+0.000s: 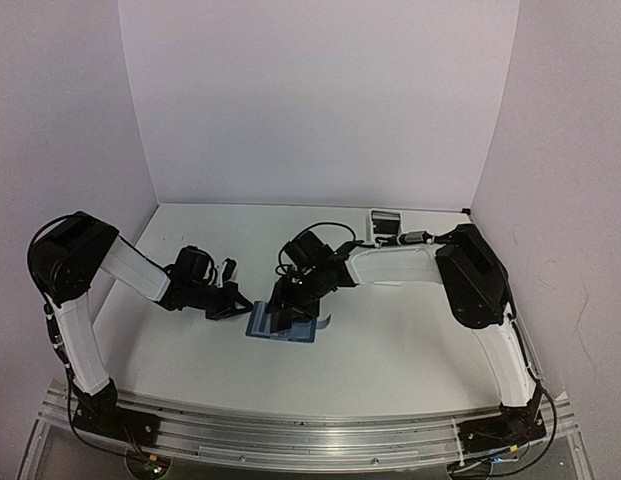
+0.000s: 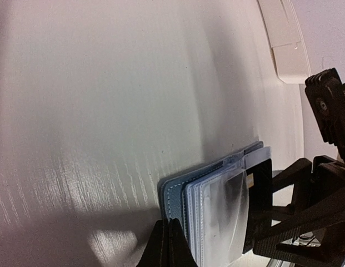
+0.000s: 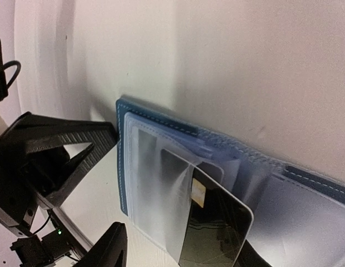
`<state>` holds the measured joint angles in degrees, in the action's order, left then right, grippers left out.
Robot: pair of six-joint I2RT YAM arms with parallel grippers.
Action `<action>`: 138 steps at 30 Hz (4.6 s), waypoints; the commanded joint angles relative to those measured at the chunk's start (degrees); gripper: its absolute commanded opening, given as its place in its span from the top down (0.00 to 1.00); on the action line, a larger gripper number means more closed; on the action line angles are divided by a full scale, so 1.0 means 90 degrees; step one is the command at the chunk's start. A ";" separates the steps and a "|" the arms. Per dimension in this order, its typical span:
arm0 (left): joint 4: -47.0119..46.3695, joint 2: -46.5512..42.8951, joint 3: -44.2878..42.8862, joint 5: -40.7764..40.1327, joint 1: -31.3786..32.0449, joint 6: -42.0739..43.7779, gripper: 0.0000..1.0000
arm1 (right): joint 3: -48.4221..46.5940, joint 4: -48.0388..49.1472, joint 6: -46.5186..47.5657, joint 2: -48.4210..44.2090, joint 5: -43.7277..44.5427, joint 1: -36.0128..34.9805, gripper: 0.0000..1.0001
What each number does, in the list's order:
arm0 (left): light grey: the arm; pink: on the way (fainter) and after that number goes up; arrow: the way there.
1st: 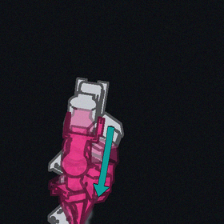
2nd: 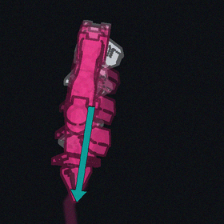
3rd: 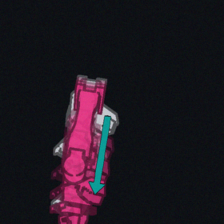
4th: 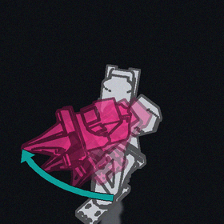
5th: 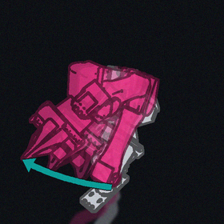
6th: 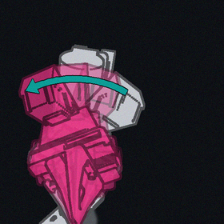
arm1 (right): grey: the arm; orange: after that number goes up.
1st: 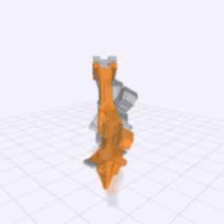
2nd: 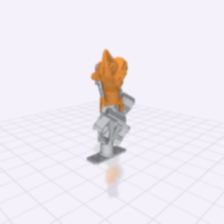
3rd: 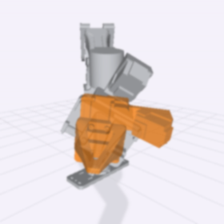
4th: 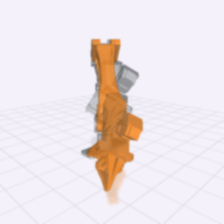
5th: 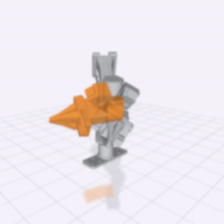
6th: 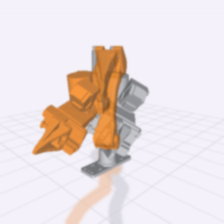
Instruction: Put the credit cards into the card holder
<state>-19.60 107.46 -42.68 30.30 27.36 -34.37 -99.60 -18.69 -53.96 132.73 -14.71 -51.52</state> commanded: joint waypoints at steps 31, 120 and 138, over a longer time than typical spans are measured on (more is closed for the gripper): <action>0.0408 -0.0306 0.0345 -0.0406 0.0433 -0.0174 1.00 | -0.1147 -0.2663 0.0031 -0.0081 0.2526 -0.0317 0.22; 0.1140 -0.1307 0.0052 0.0207 0.0422 0.0430 0.31 | 0.1872 -0.0571 0.0920 -0.1559 0.2301 0.0402 0.62; 0.0032 -0.0289 0.0234 0.0130 0.0534 -0.0489 0.14 | 0.1615 -0.0469 0.1097 -0.0782 0.1711 0.0350 0.97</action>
<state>-17.87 102.01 -41.76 31.59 31.71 -36.08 -84.38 -22.88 -43.94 122.43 3.55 -47.88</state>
